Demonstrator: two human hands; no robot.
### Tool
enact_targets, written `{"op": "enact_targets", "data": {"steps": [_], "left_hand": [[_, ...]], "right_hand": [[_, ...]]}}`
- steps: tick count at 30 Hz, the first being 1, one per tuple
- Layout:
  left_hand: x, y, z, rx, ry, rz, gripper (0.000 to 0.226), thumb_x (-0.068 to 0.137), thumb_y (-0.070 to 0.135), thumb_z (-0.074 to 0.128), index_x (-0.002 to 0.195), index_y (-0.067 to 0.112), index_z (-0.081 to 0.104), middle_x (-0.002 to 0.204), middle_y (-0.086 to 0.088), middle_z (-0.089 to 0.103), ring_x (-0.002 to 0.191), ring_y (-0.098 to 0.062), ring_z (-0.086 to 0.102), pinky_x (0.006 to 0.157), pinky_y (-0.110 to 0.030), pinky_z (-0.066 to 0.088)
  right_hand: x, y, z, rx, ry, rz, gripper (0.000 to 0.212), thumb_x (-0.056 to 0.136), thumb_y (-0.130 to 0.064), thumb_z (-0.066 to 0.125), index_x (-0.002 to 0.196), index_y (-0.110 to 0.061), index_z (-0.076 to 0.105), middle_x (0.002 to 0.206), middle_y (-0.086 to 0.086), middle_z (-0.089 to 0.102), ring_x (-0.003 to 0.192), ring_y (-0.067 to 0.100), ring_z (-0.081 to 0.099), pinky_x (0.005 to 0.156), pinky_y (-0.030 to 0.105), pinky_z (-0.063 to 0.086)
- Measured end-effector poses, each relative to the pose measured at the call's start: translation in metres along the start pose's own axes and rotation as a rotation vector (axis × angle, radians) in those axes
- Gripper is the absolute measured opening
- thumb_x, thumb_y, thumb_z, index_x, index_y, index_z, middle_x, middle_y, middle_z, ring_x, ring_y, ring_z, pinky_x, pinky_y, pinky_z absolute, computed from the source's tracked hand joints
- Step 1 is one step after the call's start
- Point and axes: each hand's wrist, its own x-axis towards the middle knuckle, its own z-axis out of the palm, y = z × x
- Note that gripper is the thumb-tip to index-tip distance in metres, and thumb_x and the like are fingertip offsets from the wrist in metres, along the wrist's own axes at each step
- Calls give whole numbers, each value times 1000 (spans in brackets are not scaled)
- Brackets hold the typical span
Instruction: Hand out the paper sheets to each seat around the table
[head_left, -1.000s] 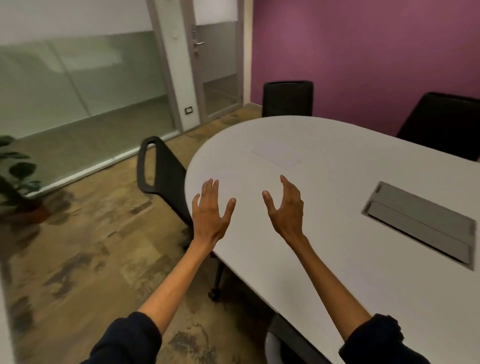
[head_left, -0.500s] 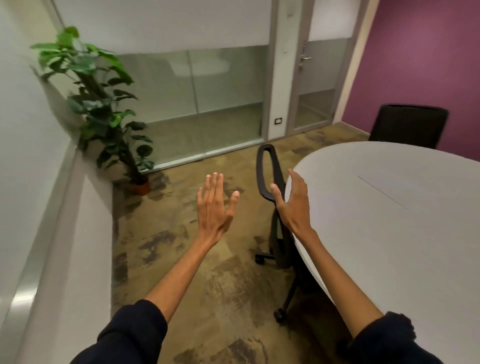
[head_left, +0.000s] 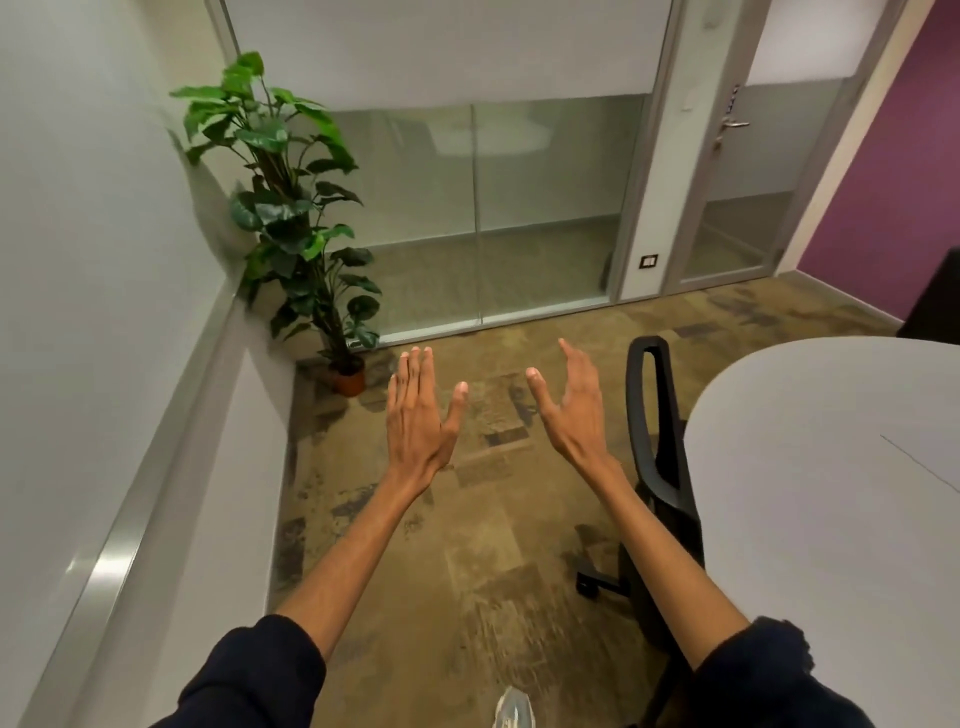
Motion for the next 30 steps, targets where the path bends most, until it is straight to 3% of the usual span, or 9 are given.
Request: {"op": "enact_targets", "data": {"steps": [7, 19, 25, 30], "left_hand": [[139, -31, 63, 7, -27, 14, 74, 97, 56, 26, 156, 12, 14, 164, -9, 12, 153, -18, 4, 125, -43, 8], [344, -74, 185, -47, -5, 10, 75, 99, 54, 33, 156, 12, 9, 165, -6, 2, 152, -14, -4, 125, -36, 6], [475, -99, 273, -70, -65, 38, 78, 98, 59, 27, 156, 12, 7, 165, -5, 1, 152, -14, -6, 125, -36, 1], [593, -97, 336, -83, -150, 141, 77, 98, 57, 31, 157, 13, 6, 164, -4, 1, 152, -17, -9, 125, -40, 0]], "right_hand": [[135, 36, 67, 28, -25, 2, 74, 94, -63, 38, 152, -18, 32, 156, 8, 35, 145, 21, 31, 119, 45, 27], [348, 119, 158, 4, -15, 22, 68, 97, -62, 34, 151, -21, 31, 155, 4, 37, 143, 15, 32, 114, 29, 21], [467, 182, 208, 5, 3, 80, 66, 98, -59, 34, 151, -19, 33, 156, 4, 36, 144, 15, 30, 118, 35, 24], [572, 225, 220, -1, 84, 128, 68, 98, -60, 33, 152, -20, 32, 158, 4, 32, 146, 15, 26, 116, 27, 17]]}}
